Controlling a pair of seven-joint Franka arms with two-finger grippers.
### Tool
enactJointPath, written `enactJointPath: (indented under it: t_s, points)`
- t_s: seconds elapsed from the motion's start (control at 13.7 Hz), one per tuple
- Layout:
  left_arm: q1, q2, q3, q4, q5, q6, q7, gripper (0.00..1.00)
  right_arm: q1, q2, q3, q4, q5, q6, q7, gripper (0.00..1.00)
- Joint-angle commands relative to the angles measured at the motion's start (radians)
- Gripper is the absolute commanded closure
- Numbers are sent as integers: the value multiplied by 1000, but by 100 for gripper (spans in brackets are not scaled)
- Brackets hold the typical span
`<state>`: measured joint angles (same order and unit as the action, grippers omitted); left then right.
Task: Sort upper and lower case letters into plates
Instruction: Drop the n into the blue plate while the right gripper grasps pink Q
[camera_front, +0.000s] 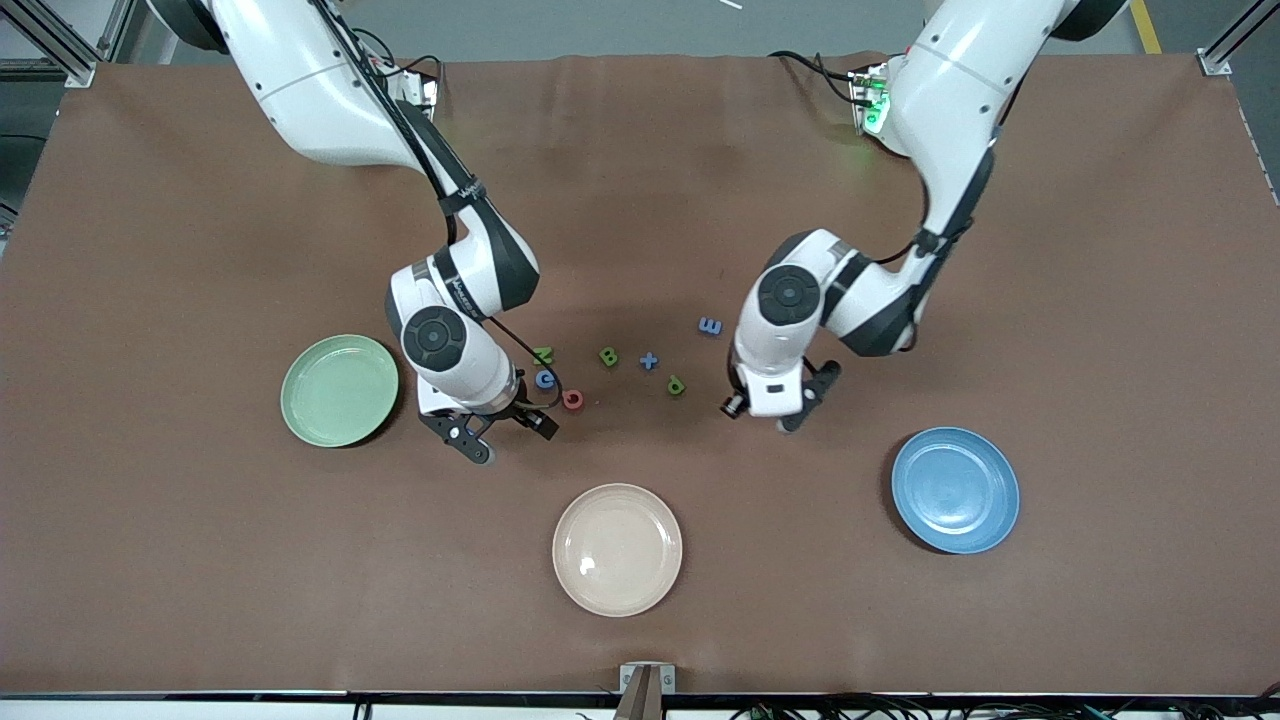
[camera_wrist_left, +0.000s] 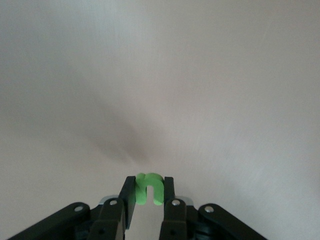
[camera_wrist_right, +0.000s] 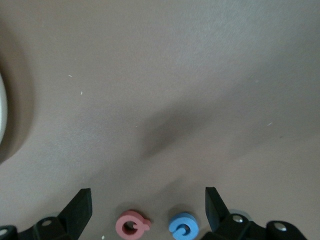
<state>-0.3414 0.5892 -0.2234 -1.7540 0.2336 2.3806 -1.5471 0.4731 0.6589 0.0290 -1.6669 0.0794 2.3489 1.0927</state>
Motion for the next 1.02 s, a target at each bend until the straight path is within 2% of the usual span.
enactJointPath:
  t_s: [0.0, 0.29, 0.51, 0.66, 0.8, 0.95]
  points:
    - [108, -52, -1, -6, 19, -40, 172, 95, 44, 37, -11, 41, -44, 3, 125, 1]
    - [269, -58, -4, -4, 19, -58, 451, 94, 78, 74, -11, 62, -110, 3, 222, 3]
    - [393, -23, -4, 25, 23, -46, 693, 94, 107, 111, -11, 94, -125, 3, 282, 5]
    - [433, 13, -2, 56, 21, -44, 815, 90, 114, 128, -11, 107, -127, 3, 303, 6]
    - [476, 52, -1, 74, 24, -35, 887, 83, 128, 139, -11, 113, -125, 3, 335, 9]
    - [489, 69, -2, 79, 23, -31, 900, 69, 136, 143, -11, 119, -125, 1, 374, 11]
